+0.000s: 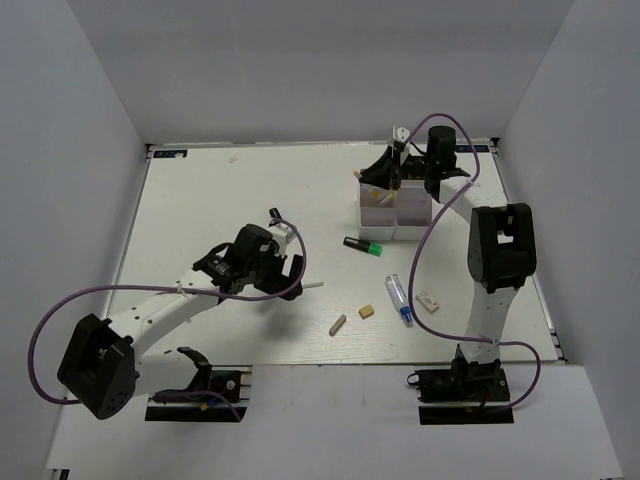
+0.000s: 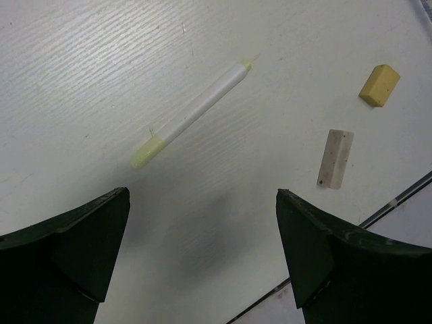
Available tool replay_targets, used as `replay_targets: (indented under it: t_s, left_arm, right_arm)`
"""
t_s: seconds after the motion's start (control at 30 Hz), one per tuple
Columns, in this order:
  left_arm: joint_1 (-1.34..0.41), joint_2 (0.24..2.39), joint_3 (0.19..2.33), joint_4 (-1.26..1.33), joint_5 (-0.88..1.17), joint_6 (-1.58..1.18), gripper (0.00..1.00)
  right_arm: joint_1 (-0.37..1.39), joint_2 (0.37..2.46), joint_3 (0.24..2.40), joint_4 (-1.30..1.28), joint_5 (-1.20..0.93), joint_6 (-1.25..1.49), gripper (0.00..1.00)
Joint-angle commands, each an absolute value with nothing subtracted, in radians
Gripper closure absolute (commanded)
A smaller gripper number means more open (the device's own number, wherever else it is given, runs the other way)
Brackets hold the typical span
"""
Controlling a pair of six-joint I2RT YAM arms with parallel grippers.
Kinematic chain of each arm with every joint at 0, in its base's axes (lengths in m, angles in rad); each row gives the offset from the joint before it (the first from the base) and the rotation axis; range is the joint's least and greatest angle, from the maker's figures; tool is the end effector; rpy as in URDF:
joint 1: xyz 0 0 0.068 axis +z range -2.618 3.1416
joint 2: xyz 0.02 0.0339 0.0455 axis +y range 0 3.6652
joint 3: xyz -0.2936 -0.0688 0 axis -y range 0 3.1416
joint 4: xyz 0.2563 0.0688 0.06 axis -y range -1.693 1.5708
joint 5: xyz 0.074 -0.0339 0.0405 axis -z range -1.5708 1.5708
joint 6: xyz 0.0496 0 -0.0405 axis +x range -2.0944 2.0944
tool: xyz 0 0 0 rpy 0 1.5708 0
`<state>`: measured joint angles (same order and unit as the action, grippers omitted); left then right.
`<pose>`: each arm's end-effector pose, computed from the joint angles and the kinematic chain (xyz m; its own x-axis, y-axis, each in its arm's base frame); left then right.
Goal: Sort the stationery into containers
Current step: Place the stationery into the container
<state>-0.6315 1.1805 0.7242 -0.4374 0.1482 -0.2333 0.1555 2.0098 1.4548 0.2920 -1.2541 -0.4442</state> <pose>0.1909 -0.1487 0.2300 -0.7643 0.2757 -0.5829 0.4953 0.8299 -0.2568 0.4675 0.1210 0.2719 0.1784 -0.1075 -0.9781 -0.9725 0.1322 -0.1919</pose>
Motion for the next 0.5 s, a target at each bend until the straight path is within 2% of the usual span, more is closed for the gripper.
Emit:
replay_targets:
  t_s: [0.0,0.07,0.33,0.47]
  left_arm:
    - [-0.637,1.202,0.781,-0.408,0.167,-0.17,0.01]
    - [-0.637,1.235,0.79,-0.397,0.181,-0.132,0.01]
    - [-0.664,1.367,0.864,-0.397,0.181,-0.037,0.01]
    - [-0.675,1.393,0.884,-0.388,0.181,-0.017,0.01]
  right_arm:
    - [0.143,1.996,1.496,0.304,-1.281,-0.449,0.77]
    - [0.137,1.994,1.499,0.27,-1.284,-0.469,0.77]
    - [0.127,1.95,1.457,0.204,-1.269,-0.522,0.63]
    - [0.127,1.907,1.44,0.186,-1.275,-0.526,0.63]
